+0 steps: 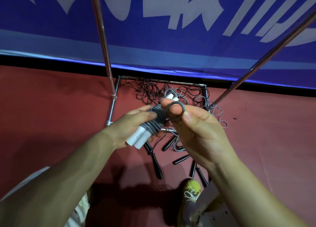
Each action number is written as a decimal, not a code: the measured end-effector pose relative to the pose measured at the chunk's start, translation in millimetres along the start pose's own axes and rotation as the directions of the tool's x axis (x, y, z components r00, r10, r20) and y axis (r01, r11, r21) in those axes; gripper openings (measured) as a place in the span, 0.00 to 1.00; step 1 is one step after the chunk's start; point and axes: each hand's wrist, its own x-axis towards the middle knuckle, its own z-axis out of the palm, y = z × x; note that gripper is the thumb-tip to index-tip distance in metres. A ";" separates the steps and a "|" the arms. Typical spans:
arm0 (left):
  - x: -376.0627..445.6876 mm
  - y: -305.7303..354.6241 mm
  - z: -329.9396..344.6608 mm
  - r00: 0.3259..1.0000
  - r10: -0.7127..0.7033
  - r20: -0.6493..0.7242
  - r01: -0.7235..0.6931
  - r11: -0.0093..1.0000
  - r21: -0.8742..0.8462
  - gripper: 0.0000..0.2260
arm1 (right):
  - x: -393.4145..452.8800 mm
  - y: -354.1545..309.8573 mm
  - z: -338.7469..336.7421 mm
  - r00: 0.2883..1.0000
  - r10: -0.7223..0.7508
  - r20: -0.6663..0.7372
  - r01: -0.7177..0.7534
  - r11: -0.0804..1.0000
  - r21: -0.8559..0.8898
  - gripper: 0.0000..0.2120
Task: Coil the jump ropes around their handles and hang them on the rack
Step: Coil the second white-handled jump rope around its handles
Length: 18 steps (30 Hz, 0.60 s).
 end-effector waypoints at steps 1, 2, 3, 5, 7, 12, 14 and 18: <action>-0.6 0.1 1.6 1.000 -0.001 0.002 0.001 1.000 -0.007 0.15 | 1.0 0.1 0.3 1.000 -0.011 -0.007 0.011 1.000 -0.007 0.26; -1.2 0.8 2.3 1.000 0.005 0.001 -0.005 1.000 -0.022 0.14 | 2.5 0.8 1.2 1.000 -0.021 -0.005 0.021 1.000 -0.003 0.24; -1.5 1.6 2.2 1.000 0.006 0.003 -0.006 0.999 -0.052 0.12 | 4.3 2.8 1.9 1.000 -0.028 -0.006 0.028 1.000 0.002 0.21; -3.5 5.3 3.5 1.000 -0.005 0.022 0.007 0.994 -0.110 0.13 | 7.7 8.2 3.7 0.999 -0.028 -0.033 0.028 1.000 -0.002 0.18; -4.7 5.1 4.0 1.000 0.010 0.023 -0.008 0.997 -0.081 0.13 | 10.9 14.6 5.1 0.995 -0.023 -0.097 0.019 0.999 -0.042 0.14; -5.7 -1.4 2.8 0.996 0.081 -0.032 -0.078 0.994 0.074 0.12 | 16.7 17.7 9.6 0.953 -0.007 -0.303 -0.031 0.992 -0.122 0.06; -4.5 -2.1 -1.4 0.994 0.105 -0.018 -0.102 0.988 0.113 0.21 | 17.2 16.1 12.2 0.942 -0.011 -0.337 -0.022 0.995 -0.092 0.02; -5.2 0.3 -0.7 0.993 0.121 0.018 -0.122 0.981 0.150 0.21 | 18.7 12.3 14.8 0.918 0.004 -0.397 -0.044 0.995 -0.090 0.02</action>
